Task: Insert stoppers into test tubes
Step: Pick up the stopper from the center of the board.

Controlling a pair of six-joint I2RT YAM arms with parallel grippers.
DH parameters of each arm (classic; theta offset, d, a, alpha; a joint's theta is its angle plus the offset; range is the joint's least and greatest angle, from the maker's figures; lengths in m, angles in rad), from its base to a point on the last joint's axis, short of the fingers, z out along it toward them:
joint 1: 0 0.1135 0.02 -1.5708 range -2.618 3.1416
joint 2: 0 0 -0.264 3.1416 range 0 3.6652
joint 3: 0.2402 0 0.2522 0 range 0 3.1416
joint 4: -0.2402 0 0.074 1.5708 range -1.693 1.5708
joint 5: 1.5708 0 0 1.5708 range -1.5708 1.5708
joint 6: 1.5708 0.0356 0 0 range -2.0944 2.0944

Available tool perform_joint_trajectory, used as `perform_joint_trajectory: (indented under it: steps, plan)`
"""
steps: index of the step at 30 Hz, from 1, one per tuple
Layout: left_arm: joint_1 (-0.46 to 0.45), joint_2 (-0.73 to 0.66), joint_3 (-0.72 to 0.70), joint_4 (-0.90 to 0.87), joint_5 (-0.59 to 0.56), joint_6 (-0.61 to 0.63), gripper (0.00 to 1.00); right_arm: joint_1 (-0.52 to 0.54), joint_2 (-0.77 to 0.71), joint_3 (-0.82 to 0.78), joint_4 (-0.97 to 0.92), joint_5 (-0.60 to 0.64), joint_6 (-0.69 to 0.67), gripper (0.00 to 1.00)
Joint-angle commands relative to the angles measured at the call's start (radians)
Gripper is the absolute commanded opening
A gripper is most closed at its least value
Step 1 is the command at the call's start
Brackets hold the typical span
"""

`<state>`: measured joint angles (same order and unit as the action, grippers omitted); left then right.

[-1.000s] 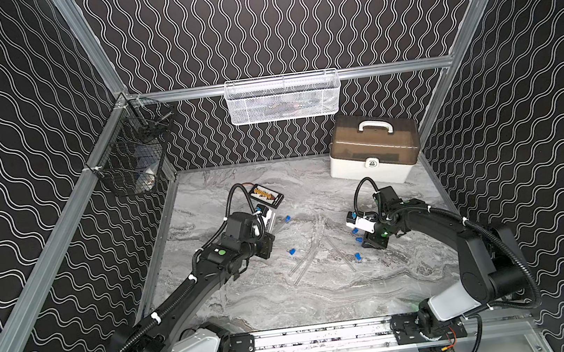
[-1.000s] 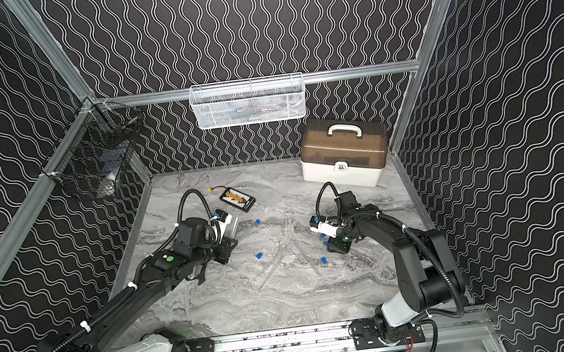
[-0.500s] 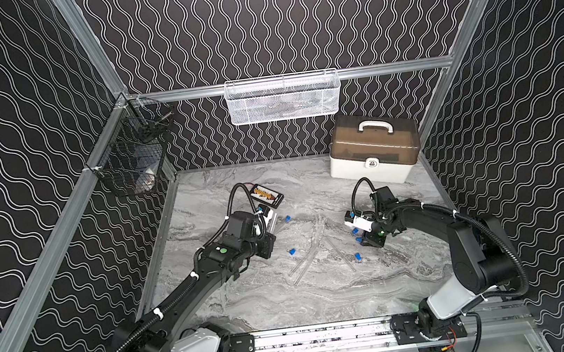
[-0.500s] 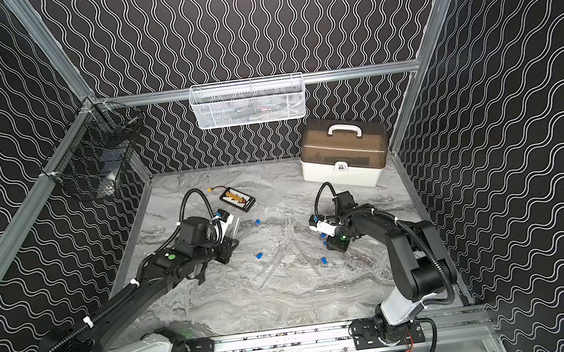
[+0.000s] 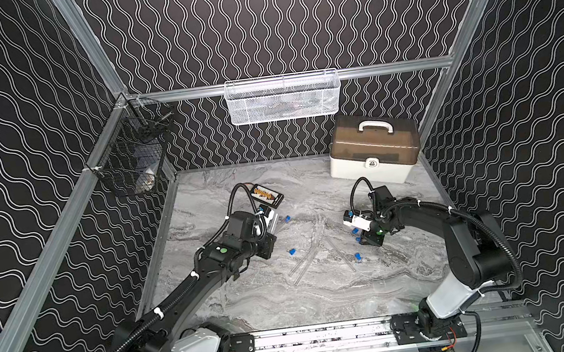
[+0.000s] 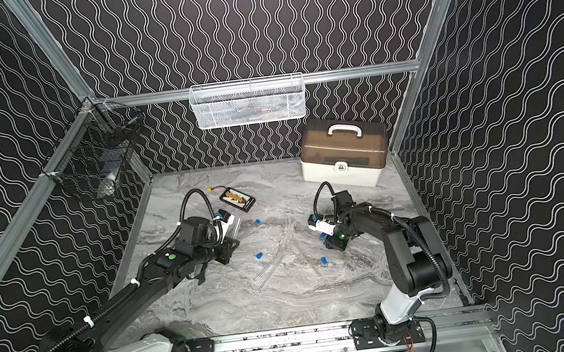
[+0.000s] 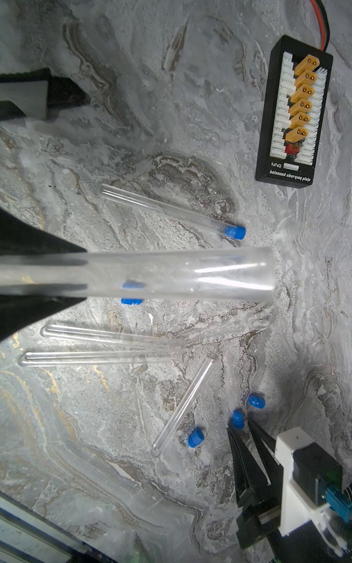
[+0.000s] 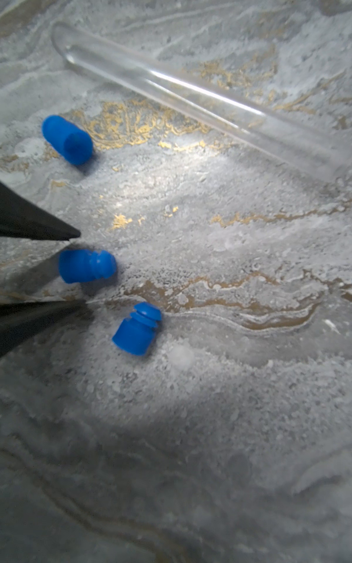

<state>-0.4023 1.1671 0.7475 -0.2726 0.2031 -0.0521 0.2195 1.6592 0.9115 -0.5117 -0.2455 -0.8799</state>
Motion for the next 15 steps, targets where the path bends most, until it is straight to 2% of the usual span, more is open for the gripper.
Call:
perform_joint_trajectory:
  steps: [1, 15]
  plan:
    - [0.003, 0.003, 0.006, 0.019, 0.009, 0.018, 0.02, 0.000, 0.009, 0.011, -0.025, -0.021, -0.028, 0.31]
    - [0.003, 0.003, 0.004, 0.013, 0.012, 0.027, 0.01, 0.001, 0.043, 0.028, -0.040, -0.021, -0.042, 0.24]
